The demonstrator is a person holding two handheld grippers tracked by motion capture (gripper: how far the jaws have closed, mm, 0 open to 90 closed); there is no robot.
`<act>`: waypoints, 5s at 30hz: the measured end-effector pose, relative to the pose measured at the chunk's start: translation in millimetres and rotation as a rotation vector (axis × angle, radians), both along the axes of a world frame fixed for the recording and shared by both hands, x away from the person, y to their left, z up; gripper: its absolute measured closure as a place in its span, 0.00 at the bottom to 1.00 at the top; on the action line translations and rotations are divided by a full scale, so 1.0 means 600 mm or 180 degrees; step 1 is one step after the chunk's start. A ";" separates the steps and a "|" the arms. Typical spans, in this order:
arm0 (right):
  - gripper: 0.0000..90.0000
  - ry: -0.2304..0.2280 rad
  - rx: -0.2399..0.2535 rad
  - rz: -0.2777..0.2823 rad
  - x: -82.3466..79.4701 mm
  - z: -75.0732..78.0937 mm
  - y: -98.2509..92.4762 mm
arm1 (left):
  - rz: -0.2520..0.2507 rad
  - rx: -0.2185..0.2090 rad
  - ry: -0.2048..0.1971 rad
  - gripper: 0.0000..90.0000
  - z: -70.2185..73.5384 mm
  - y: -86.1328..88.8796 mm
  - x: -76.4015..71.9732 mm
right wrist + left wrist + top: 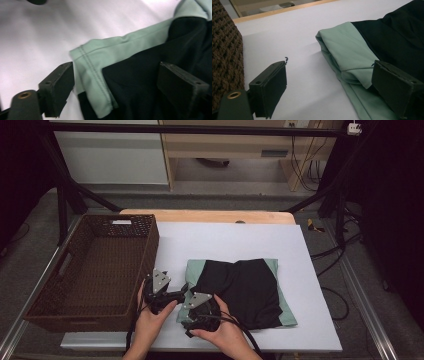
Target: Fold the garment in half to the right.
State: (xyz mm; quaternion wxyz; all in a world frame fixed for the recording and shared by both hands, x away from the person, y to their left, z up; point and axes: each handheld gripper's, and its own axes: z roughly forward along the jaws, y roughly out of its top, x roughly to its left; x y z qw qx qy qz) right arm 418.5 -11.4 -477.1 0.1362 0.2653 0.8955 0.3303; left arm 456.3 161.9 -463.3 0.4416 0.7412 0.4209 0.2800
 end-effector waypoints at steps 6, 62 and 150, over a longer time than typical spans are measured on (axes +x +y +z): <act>0.48 -0.0060 -0.0024 -0.0125 0.005 0.005 -0.021 | 0.0034 -0.0058 0.0015 0.14 0.002 0.003 0.001; 0.90 -0.0160 0.0328 0.0062 -0.013 0.006 -0.053 | -0.0748 -0.0362 0.0796 0.86 0.002 -0.084 0.105; 0.91 -0.0718 0.1071 -0.0032 0.010 0.135 -0.029 | -0.0096 -0.0090 0.0068 0.90 0.178 -0.048 0.115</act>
